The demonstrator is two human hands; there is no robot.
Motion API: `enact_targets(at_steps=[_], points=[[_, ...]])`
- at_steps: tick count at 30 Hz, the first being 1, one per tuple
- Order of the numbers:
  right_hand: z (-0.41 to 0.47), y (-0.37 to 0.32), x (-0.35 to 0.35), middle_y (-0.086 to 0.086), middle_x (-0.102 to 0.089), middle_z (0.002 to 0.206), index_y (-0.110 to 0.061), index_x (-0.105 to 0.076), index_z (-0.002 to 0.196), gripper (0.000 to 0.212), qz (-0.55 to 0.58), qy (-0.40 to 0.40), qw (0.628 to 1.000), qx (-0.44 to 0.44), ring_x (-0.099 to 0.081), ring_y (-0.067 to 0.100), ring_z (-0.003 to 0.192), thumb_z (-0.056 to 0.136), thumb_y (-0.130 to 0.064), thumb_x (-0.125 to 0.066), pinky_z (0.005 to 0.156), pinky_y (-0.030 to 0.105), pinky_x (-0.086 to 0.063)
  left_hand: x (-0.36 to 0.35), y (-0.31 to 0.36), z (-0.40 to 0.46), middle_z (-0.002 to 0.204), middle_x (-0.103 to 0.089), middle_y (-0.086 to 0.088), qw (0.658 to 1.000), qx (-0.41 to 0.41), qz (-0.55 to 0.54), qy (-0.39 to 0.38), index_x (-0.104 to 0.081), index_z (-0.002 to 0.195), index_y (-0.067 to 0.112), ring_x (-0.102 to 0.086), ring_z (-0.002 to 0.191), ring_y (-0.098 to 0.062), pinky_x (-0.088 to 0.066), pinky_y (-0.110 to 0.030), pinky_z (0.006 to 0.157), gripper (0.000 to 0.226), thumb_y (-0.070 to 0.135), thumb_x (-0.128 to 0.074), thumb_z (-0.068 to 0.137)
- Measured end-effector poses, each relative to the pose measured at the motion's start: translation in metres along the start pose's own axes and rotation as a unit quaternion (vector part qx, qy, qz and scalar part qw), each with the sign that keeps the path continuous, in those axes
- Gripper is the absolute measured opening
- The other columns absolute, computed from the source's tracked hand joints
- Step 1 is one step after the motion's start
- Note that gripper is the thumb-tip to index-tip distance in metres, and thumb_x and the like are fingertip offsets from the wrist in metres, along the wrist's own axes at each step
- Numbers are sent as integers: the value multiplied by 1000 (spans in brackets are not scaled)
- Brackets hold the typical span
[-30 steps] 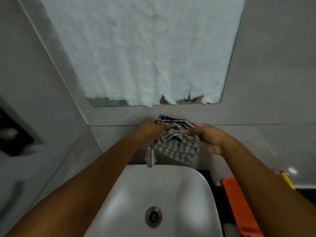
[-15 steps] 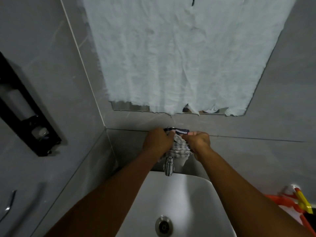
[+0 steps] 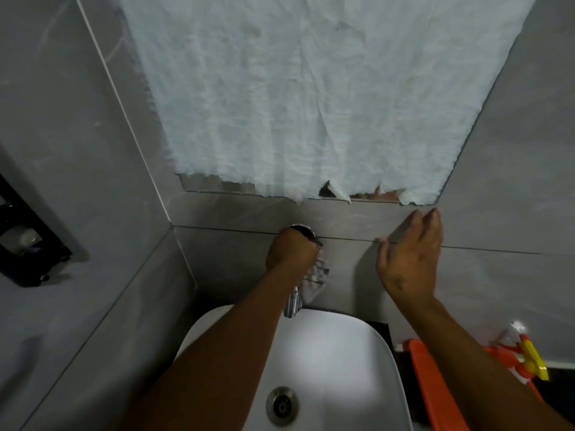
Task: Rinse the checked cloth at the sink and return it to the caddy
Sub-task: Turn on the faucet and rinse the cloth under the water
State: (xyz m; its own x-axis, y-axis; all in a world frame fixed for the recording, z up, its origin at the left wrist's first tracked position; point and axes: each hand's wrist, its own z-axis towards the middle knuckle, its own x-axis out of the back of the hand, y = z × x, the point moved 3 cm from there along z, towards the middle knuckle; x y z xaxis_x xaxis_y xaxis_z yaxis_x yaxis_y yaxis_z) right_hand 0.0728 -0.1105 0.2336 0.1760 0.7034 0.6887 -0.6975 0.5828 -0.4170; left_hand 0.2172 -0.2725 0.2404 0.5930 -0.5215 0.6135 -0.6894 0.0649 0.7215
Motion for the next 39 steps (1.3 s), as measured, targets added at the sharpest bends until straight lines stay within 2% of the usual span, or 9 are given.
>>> enact_targets(at_steps=[4,10,13,16,24,30,35,37,39], points=[[-4,-26,-30,34,-8,159,5,-17,151,73,-79,-12,983,163,-7,47,148,96,-30,-50,122,55,-7,-1,8,-4,123,-69,-15,989,-37,140,10,-69,111,6,-64,113,-33,-54,-43,96,36,33,-59,91],[5,-19,-65,35,-7,156,3,-10,152,81,-130,9,972,194,-2,51,145,96,-46,-41,121,54,7,7,-17,-1,86,-77,-14,916,103,-330,-205,-74,91,3,-74,72,-25,-60,-34,73,24,25,-65,88],[9,-14,-75,33,-6,155,1,-7,152,83,-115,37,971,207,-4,51,144,96,-49,-41,121,54,8,3,-5,2,101,-73,-14,999,-16,-33,-5,-71,105,7,-71,95,-32,-53,-35,71,27,23,-60,85],[10,-8,-80,31,-5,154,-2,-2,153,85,-107,54,968,219,-1,50,144,95,-51,-41,121,54,9,-8,6,-19,93,-69,-8,957,-125,218,147,-67,99,13,-68,91,-32,-47,-41,70,20,20,-55,84],[13,-5,-87,30,-8,152,-7,-1,151,83,-101,78,965,231,3,47,143,94,-53,-40,120,52,15,-51,-85,-89,113,-63,9,927,-153,-223,261,-57,121,22,-63,101,-8,-54,-22,83,29,36,-51,97],[12,-7,-86,30,-8,151,-9,14,153,93,-101,90,962,238,-2,49,143,94,-53,-43,120,53,13,-52,-96,-61,76,-74,-9,683,121,-707,-139,-69,88,12,-69,70,-26,-56,-38,71,38,45,-73,69],[12,-4,-88,25,16,159,-10,16,152,92,-107,86,962,235,21,41,148,94,-55,-39,120,53,13,-61,-95,-66,83,-78,-13,605,77,-781,-131,-80,85,13,-75,69,-31,-63,-40,63,52,44,-92,45],[12,-5,-88,27,7,158,-10,15,153,94,-109,96,961,237,11,44,147,94,-54,-42,121,53,11,-65,-93,-66,117,-69,-20,643,78,-761,-39,-70,121,17,-69,104,-35,-56,-44,91,46,45,-59,87],[12,-5,-88,29,-2,155,-10,15,153,94,-105,97,960,239,5,47,145,94,-53,-44,121,54,9,-68,-92,-75,129,-58,-19,773,36,-628,87,-55,130,17,-59,115,-36,-49,-49,101,39,39,-41,101]])
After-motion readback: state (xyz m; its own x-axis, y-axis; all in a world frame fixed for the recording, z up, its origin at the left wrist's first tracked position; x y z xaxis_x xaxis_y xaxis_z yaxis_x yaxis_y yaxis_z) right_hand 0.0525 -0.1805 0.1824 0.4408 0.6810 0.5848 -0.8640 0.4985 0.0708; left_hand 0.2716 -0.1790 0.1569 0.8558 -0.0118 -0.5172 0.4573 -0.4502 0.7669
